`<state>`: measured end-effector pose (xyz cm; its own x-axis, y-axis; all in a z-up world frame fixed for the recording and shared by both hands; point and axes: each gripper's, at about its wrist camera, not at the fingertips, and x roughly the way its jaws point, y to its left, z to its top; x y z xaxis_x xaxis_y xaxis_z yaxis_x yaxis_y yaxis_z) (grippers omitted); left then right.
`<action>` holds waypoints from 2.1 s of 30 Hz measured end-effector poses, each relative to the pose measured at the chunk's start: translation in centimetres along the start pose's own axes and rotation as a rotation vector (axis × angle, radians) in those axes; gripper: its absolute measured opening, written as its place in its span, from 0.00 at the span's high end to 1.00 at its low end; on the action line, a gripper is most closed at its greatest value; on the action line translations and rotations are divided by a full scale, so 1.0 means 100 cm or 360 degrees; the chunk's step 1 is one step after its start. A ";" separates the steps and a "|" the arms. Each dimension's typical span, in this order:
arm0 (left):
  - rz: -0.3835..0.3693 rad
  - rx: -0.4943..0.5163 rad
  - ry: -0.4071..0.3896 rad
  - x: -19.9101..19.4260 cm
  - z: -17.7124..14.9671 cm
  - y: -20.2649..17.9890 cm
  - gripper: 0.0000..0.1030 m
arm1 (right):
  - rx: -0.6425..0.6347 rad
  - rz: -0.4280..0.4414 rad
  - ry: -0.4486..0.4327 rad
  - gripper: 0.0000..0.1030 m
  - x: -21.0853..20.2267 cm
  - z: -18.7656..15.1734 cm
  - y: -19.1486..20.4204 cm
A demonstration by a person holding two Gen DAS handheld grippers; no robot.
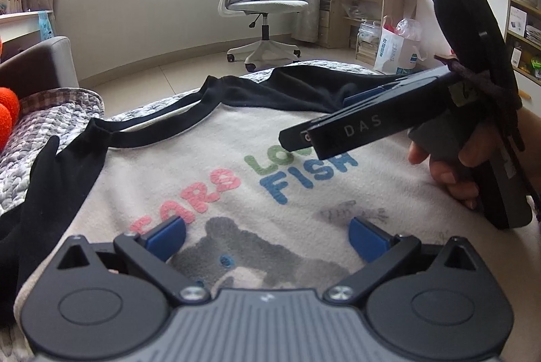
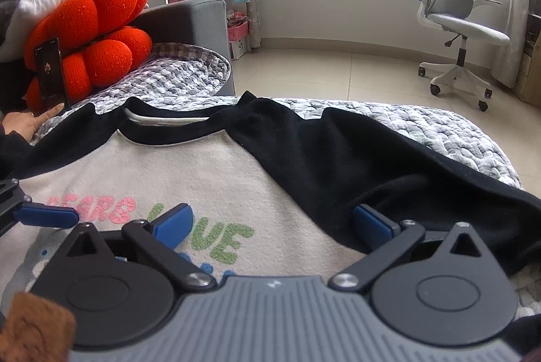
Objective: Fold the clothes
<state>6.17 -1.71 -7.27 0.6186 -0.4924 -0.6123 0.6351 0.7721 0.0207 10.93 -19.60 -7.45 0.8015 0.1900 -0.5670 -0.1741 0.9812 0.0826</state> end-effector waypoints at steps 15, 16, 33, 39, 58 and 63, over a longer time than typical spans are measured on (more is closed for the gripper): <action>0.0004 0.0002 0.0002 0.000 0.000 0.000 0.00 | 0.0030 0.0021 -0.0008 0.00 0.000 0.000 -0.002; 0.0005 0.0002 0.0002 0.000 0.000 0.000 0.00 | 0.0031 0.0021 -0.0008 0.00 0.000 -0.001 -0.003; 0.0006 0.0002 0.0002 0.000 0.000 0.000 0.00 | 0.0033 0.0021 -0.0004 0.00 0.000 0.000 -0.003; 0.0007 0.0002 0.0002 0.000 0.000 0.000 0.00 | 0.0045 0.0031 -0.0009 0.00 -0.001 0.000 -0.004; 0.0005 -0.0004 0.0001 0.000 0.000 0.000 0.00 | 0.0223 0.0058 0.0014 0.00 -0.036 0.009 -0.011; 0.0005 -0.0004 0.0001 0.000 0.000 0.000 0.00 | 0.0225 0.0016 0.0069 0.00 -0.054 0.012 -0.010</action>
<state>6.15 -1.69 -7.29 0.6203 -0.4896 -0.6128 0.6319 0.7748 0.0206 7.46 -21.60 -3.53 0.7742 0.2013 -0.6001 -0.0975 0.9747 0.2012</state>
